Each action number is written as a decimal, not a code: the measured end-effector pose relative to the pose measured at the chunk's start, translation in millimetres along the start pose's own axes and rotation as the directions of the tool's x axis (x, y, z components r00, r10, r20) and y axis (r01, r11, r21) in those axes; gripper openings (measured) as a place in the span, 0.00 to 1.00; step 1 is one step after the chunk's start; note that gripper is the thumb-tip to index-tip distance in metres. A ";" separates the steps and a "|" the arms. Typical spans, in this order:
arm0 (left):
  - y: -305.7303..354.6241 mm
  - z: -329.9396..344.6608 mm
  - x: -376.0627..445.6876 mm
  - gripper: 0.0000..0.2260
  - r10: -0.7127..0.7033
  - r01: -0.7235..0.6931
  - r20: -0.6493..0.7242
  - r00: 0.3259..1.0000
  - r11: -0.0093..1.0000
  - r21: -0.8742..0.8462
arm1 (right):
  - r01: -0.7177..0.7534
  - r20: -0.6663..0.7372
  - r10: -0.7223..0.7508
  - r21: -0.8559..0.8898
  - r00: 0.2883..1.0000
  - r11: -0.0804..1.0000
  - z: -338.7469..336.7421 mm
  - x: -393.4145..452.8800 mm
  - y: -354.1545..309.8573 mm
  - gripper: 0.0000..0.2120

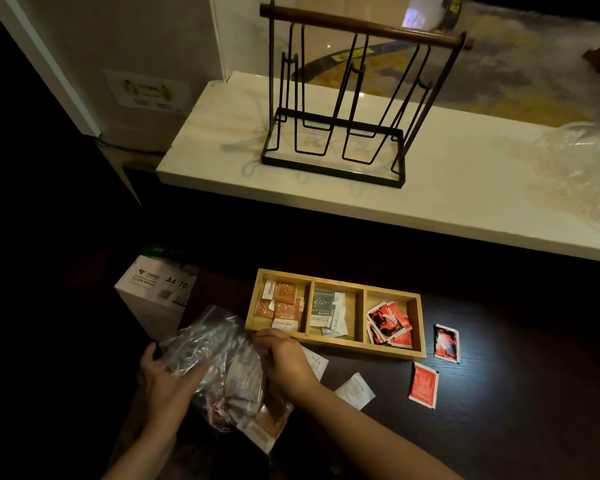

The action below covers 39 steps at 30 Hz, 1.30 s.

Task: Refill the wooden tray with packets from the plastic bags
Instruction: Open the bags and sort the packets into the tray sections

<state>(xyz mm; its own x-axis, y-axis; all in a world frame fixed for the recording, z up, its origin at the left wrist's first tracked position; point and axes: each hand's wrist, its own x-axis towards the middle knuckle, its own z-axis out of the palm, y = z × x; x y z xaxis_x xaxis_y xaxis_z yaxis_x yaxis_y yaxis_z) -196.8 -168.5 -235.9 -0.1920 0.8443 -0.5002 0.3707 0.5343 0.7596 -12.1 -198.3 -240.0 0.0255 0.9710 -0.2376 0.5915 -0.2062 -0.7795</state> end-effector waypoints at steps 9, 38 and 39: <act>37.6 -11.8 13.7 0.12 0.344 -0.297 -0.018 0.939 0.835 0.463 | -0.190 -0.022 0.218 0.408 0.976 0.893 -28.8 4.3 1.0 0.13; 129.8 14.8 -51.2 0.08 0.079 0.121 0.825 0.560 0.977 -0.176 | -0.287 0.007 0.317 0.437 0.949 0.852 -57.2 -9.3 19.8 0.05; 129.9 19.4 -57.1 0.11 0.082 0.116 0.831 0.550 0.978 -0.174 | -0.242 0.010 0.254 0.339 0.967 0.909 -56.4 -9.7 15.6 0.06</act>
<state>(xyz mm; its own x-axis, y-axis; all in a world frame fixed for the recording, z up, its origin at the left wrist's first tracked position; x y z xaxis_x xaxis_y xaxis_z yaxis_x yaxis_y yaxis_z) -120.1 -148.1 -116.7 0.6799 0.4757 -0.5581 0.1827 0.6272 0.7571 42.4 -204.1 -217.2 0.1666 0.8857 -0.4334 0.2582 -0.4634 -0.8477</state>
